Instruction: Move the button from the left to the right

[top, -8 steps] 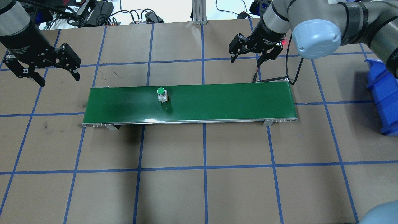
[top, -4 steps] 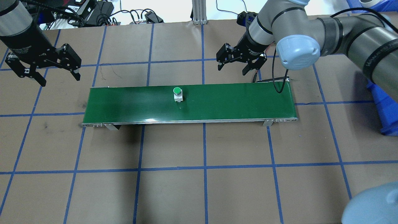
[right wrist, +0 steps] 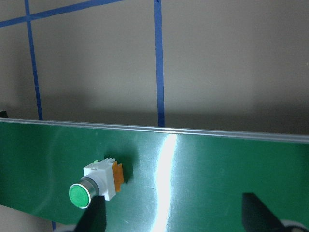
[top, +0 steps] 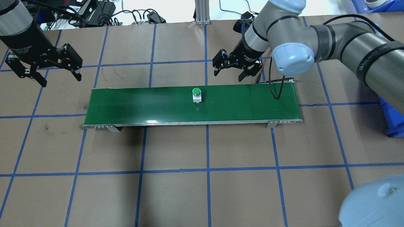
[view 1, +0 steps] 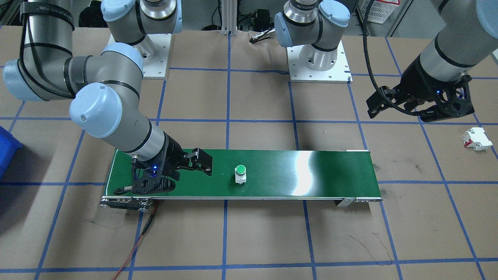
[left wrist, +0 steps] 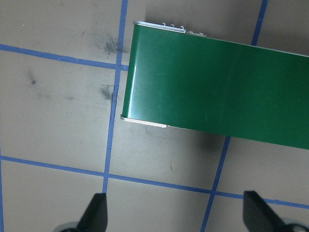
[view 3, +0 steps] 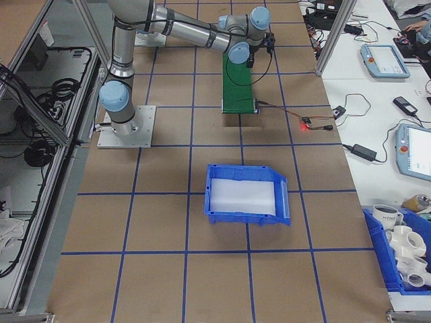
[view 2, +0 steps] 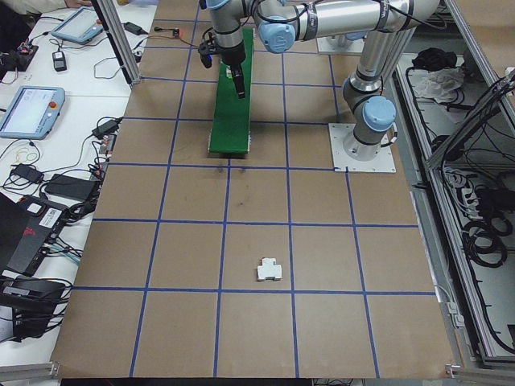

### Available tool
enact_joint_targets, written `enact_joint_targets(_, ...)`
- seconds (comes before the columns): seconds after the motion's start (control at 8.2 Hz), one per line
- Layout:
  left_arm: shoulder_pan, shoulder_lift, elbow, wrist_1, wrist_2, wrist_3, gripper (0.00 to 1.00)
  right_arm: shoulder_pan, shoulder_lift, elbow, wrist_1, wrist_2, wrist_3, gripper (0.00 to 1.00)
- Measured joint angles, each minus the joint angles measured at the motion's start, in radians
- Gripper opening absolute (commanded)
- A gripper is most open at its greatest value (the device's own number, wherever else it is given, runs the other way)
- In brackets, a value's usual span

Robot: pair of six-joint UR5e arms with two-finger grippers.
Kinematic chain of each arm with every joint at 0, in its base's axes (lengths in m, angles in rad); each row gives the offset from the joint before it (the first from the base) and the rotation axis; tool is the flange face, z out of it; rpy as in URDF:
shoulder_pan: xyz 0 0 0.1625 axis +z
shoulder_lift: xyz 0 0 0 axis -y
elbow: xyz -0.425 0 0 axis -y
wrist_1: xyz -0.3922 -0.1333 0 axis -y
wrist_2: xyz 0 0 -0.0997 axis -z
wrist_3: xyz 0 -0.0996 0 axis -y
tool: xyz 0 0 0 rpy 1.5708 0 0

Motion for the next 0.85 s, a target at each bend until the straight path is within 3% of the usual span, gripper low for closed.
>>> enact_joint_targets(0.61,0.0,0.0,0.0,0.005,0.0,0.0,1.0,0.003,0.017,0.031,0.0,0.004,0.003,1.0)
enact_joint_targets(0.73,0.001,0.0,0.0,0.005,0.0,0.0,1.0,0.004,0.026,0.031,0.001,0.002,0.002,0.91)
enact_joint_targets(0.85,0.001,0.0,0.0,0.005,0.0,0.0,1.0,0.004,0.035,0.032,0.002,-0.008,-0.001,0.65)
